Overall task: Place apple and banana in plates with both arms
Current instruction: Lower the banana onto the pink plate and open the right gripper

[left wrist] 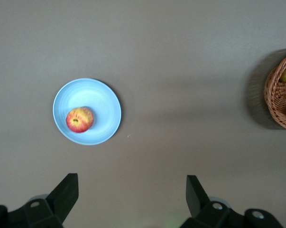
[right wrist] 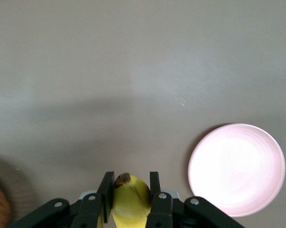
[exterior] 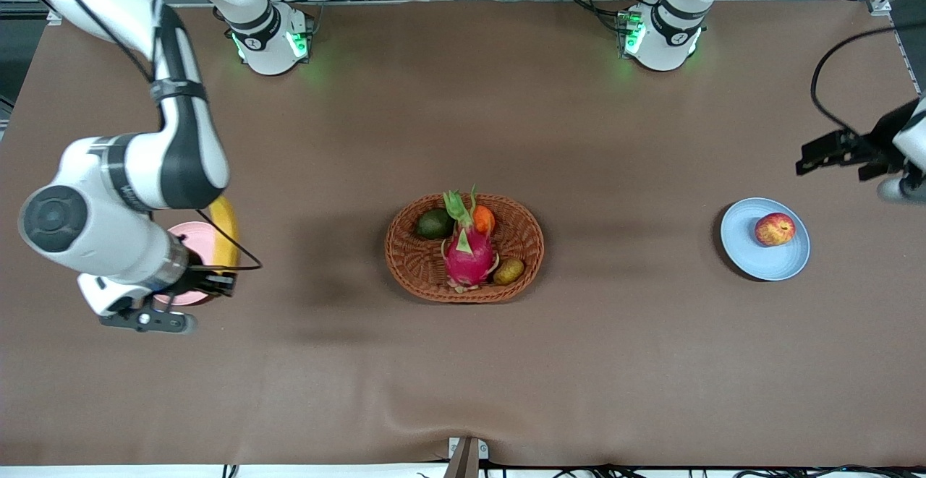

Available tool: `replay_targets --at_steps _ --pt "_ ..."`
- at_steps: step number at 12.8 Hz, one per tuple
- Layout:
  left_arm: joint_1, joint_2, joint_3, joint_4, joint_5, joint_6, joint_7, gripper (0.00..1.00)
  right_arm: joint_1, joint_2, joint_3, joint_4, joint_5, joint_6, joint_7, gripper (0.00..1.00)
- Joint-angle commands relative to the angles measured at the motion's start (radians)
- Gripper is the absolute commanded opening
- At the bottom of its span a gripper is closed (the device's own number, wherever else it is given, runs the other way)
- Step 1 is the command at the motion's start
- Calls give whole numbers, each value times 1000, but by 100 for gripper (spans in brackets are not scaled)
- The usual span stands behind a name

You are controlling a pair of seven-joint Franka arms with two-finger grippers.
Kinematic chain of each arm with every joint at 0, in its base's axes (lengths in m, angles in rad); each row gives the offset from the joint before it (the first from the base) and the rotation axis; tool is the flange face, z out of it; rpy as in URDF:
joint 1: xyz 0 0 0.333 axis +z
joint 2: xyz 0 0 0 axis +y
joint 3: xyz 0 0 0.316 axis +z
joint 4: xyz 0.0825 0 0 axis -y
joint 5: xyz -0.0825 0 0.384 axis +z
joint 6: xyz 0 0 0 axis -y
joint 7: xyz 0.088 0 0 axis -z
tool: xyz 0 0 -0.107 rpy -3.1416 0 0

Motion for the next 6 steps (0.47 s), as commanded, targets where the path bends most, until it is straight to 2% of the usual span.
replay_targets --at_steps 1,3,6 --pt "0 -166 21 -155 -7 -4 -17 100 -108 -59 21 -111 2 19 -107 0" --pt "-1 -186 30 -171 -7 0 -17 100 -131 -33 21 -111 4 18 -177 0" --pt "-10 -139 22 -109 48 30 -26 100 -191 33 21 -114 6 22 -219 0"
